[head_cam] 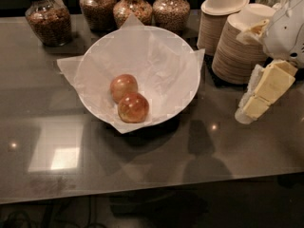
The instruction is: Pick apple from white bowl
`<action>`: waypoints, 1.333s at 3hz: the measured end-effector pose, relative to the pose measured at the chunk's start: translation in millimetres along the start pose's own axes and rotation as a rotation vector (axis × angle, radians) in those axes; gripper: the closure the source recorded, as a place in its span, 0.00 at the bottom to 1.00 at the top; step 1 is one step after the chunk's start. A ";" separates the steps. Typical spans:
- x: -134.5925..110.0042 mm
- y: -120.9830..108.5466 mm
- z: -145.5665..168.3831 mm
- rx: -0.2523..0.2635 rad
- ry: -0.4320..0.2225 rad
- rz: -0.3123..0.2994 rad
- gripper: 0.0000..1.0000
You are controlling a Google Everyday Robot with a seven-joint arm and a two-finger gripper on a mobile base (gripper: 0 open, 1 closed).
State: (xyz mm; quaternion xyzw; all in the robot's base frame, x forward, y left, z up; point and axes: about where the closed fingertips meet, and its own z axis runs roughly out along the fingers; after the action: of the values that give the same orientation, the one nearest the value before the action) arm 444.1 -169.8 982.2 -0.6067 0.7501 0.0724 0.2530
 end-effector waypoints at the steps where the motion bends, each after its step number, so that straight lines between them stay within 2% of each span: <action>1: -29.8 6.5 4.5 -0.052 -0.142 -0.025 0.00; 2: -57.0 13.1 7.0 -0.079 -0.238 -0.080 0.00; 3: -57.0 13.1 7.1 -0.079 -0.239 -0.080 0.00; 4: -67.3 11.7 25.2 -0.086 -0.304 -0.075 0.00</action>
Offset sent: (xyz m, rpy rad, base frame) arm -0.0051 0.0778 0.0281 0.2958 -0.0520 0.2307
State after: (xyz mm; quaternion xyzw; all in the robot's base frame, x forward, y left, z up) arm 449.4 -97.5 989.7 -0.6264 0.6762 0.1859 0.3403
